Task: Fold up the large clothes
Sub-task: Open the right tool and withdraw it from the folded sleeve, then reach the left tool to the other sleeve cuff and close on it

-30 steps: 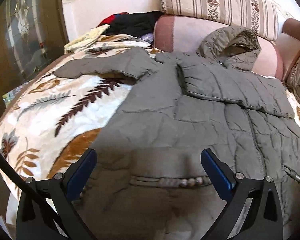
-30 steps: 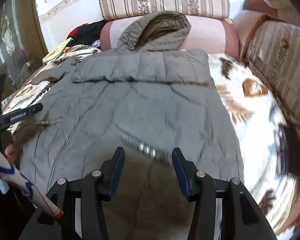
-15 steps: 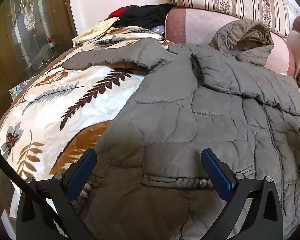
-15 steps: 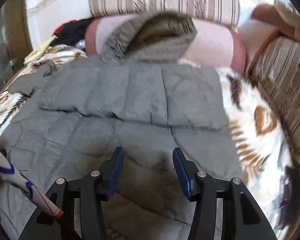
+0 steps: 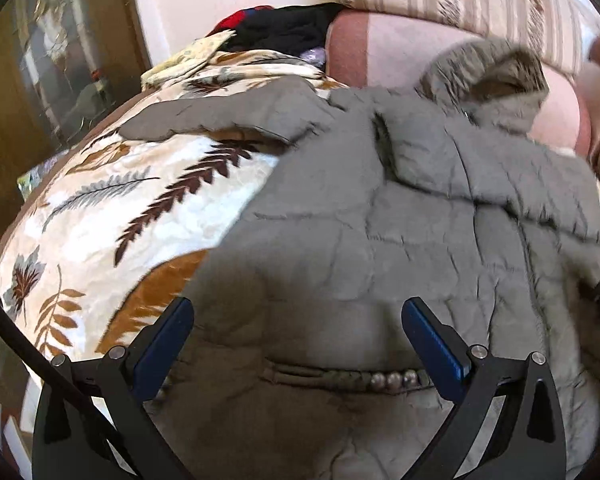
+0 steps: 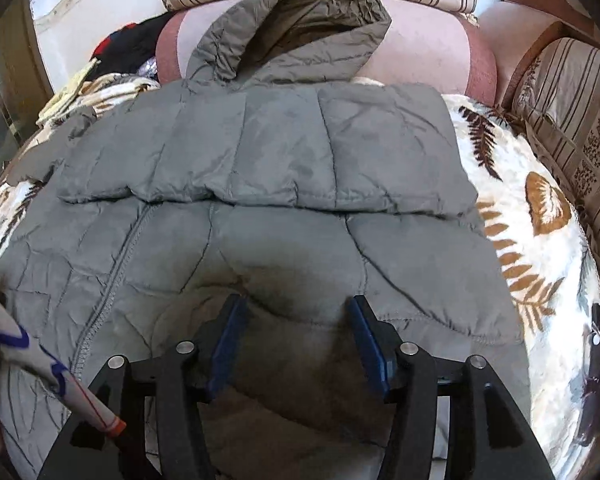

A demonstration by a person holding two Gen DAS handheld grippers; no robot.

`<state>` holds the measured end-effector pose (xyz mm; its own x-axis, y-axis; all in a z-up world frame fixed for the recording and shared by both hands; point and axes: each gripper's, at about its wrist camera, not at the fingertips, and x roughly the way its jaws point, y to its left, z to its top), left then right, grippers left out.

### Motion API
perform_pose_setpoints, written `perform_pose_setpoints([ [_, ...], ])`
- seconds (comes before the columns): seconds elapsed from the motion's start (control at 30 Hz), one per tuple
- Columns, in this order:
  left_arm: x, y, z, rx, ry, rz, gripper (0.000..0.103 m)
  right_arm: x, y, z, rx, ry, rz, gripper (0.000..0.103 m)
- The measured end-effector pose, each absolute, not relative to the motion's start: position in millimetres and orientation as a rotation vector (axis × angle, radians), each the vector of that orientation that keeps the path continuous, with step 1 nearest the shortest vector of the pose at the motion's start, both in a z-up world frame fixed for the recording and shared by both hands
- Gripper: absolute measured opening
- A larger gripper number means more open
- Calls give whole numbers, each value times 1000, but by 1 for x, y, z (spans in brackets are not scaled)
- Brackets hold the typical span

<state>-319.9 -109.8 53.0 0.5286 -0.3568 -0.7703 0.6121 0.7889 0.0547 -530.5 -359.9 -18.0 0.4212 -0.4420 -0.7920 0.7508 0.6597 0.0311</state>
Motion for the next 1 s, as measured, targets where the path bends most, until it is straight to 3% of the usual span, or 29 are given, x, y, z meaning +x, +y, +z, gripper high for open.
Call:
perform_pose_setpoints([
  [0.2,-258,-78,84,251,878,-523,103,-528,-358,-24,403,868,-773,62],
  [0.6,-45,-1,122,-161,1062,-320,103,-531,-355,-14,437,834,-715,62],
  [0.73,20,4,112,-314,1117,-334,81,-524,-353,-18,420,857,-702,63],
  [0.8,43,3,102,-373,1143,-354,79,-522,-353,-21,410,867,-701,63],
  [1.0,100,2,61,-507,1148,-376,59,-518,-356,-26,407,874,-696,64],
])
